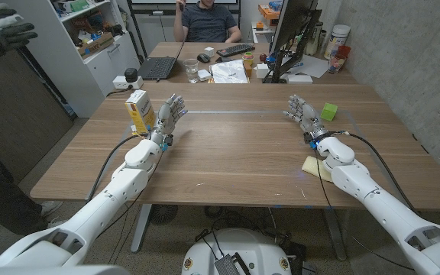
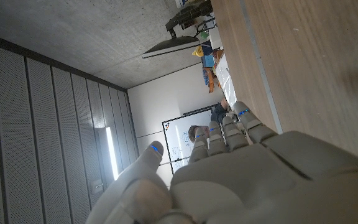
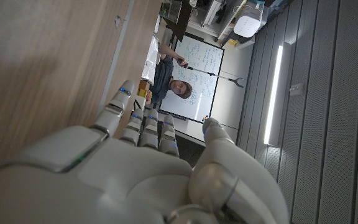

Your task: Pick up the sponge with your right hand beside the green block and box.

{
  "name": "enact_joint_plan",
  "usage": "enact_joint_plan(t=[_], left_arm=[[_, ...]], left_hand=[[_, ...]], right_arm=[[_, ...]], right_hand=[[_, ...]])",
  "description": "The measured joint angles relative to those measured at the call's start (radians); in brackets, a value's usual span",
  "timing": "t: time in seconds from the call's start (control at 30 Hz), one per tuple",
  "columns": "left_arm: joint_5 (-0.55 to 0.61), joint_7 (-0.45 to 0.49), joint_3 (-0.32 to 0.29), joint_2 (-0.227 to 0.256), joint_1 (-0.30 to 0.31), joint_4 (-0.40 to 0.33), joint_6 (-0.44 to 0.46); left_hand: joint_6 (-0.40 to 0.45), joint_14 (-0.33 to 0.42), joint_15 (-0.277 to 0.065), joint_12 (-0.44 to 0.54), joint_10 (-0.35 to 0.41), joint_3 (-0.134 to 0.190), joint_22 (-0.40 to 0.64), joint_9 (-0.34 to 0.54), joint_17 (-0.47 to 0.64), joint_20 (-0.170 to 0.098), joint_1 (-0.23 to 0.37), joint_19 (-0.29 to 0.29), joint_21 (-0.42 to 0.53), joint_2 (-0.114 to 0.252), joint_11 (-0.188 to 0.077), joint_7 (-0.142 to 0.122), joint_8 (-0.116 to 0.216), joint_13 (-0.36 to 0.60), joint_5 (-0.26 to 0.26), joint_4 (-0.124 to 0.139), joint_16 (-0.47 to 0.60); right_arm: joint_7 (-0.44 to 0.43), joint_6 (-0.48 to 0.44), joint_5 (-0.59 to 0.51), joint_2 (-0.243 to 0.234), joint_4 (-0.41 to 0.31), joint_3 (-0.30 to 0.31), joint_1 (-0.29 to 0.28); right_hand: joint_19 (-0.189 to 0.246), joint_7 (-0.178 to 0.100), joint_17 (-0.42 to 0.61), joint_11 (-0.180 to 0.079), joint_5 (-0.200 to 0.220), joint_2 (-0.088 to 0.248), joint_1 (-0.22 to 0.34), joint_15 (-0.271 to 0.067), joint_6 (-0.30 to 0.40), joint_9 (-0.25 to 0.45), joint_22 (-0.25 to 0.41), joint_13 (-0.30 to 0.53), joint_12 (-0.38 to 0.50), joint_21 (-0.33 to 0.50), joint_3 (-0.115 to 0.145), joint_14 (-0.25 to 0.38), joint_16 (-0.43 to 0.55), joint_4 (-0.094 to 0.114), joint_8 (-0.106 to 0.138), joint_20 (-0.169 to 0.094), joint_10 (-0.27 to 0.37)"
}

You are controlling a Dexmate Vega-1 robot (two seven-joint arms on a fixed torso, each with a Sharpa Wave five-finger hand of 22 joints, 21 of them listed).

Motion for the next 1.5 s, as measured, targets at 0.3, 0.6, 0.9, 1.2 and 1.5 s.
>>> enact_joint_plan(t=[0.3,0.6,0.9,1.2,1.5], left_arm=[[0.004,0.003,0.003,-0.009,-0.005,0.015,-0.007],[0.005,0.002,0.004,-0.011,-0.007,0.02,-0.01],[0.006,-0.002,0.005,-0.011,-0.008,0.023,-0.012],[0.009,-0.006,0.007,-0.007,-0.008,0.022,-0.012],[0.014,-0.01,0.01,-0.005,-0.007,0.019,-0.012]], left_hand=[[0.0,0.0,0.0,0.0,0.0,0.0,0.0,0.0,0.0,0.0,0.0,0.0,0.0,0.0,0.0,0.0,0.0,0.0,0.0,0.0,0.0],[0.0,0.0,0.0,0.0,0.0,0.0,0.0,0.0,0.0,0.0,0.0,0.0,0.0,0.0,0.0,0.0,0.0,0.0,0.0,0.0,0.0],[0.0,0.0,0.0,0.0,0.0,0.0,0.0,0.0,0.0,0.0,0.0,0.0,0.0,0.0,0.0,0.0,0.0,0.0,0.0,0.0,0.0],[0.004,0.0,0.0,0.0,0.0,0.0,0.0,0.0,0.0,0.0,0.0,0.0,0.0,0.0,0.0,-0.004,0.0,0.0,0.005,0.0,0.0],[0.005,0.0,0.0,0.0,0.0,0.0,0.0,0.0,0.0,0.0,0.0,0.0,0.0,0.0,0.0,-0.005,0.0,0.0,0.005,0.0,0.0]], right_arm=[[-0.005,-0.019,-0.019,-0.027,-0.015,0.0,-0.002],[-0.019,-0.027,-0.033,-0.067,-0.062,0.002,-0.029],[-0.065,-0.031,-0.083,-0.115,-0.124,0.016,-0.072],[-0.112,-0.027,-0.13,-0.169,-0.2,0.04,-0.128],[-0.155,-0.027,-0.17,-0.22,-0.284,0.069,-0.19]], right_hand=[[0.004,-0.004,0.0,-0.002,0.0,-0.027,-0.001,0.0,-0.004,0.0,0.0,0.0,0.0,0.0,-0.008,0.0,0.0,-0.008,0.0,0.004,-0.003],[0.011,0.002,0.0,-0.009,0.0,-0.052,-0.003,0.009,-0.01,0.0,0.0,0.0,0.0,0.0,-0.019,0.001,0.0,-0.019,0.0,0.019,-0.01],[0.012,0.002,0.0,-0.027,0.0,-0.079,-0.008,0.011,-0.02,0.0,0.0,0.0,0.0,0.0,-0.035,-0.001,0.0,-0.03,0.0,0.034,-0.017],[-0.002,0.004,0.0,-0.028,0.004,-0.102,-0.012,0.022,-0.029,0.0,0.0,0.0,0.0,-0.001,-0.048,-0.011,0.0,-0.039,0.0,0.049,-0.026],[-0.006,0.0,-0.003,-0.029,0.005,-0.113,-0.016,0.022,-0.033,0.0,0.0,0.0,0.0,-0.006,-0.053,-0.011,0.0,-0.044,0.0,0.066,-0.037]])
